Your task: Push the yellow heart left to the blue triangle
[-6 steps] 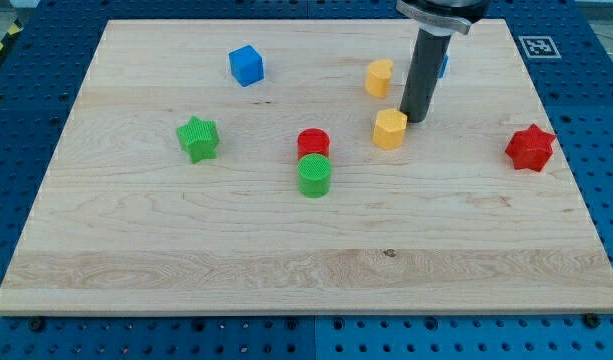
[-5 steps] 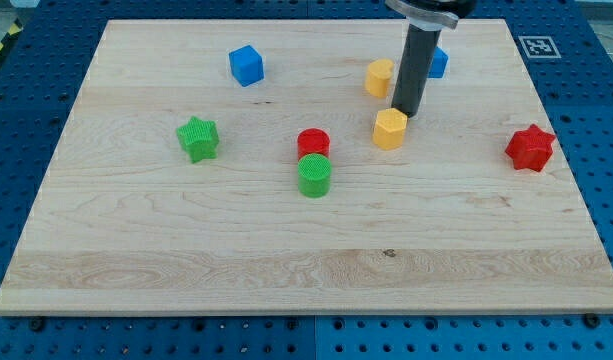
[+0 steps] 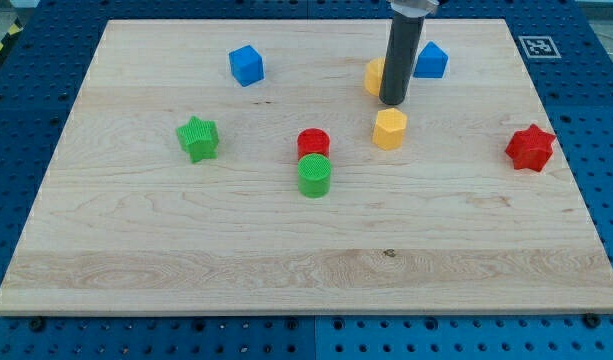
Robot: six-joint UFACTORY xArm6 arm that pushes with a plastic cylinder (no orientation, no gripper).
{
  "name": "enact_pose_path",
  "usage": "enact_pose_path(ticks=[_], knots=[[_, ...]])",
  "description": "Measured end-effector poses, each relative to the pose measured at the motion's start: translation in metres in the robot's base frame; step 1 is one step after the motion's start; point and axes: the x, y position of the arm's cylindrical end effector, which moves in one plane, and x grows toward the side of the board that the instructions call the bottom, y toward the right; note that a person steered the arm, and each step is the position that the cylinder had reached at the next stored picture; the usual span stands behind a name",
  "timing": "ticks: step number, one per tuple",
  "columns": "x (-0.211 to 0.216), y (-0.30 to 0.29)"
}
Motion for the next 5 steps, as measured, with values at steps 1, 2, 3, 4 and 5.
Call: enact_pose_path(ticks=[1, 2, 3, 4, 5], knots=[[-0.008, -0.015], [-0.021, -0.016], [-0.016, -0.016], [-0.005, -0.018], [0.003, -0.019]])
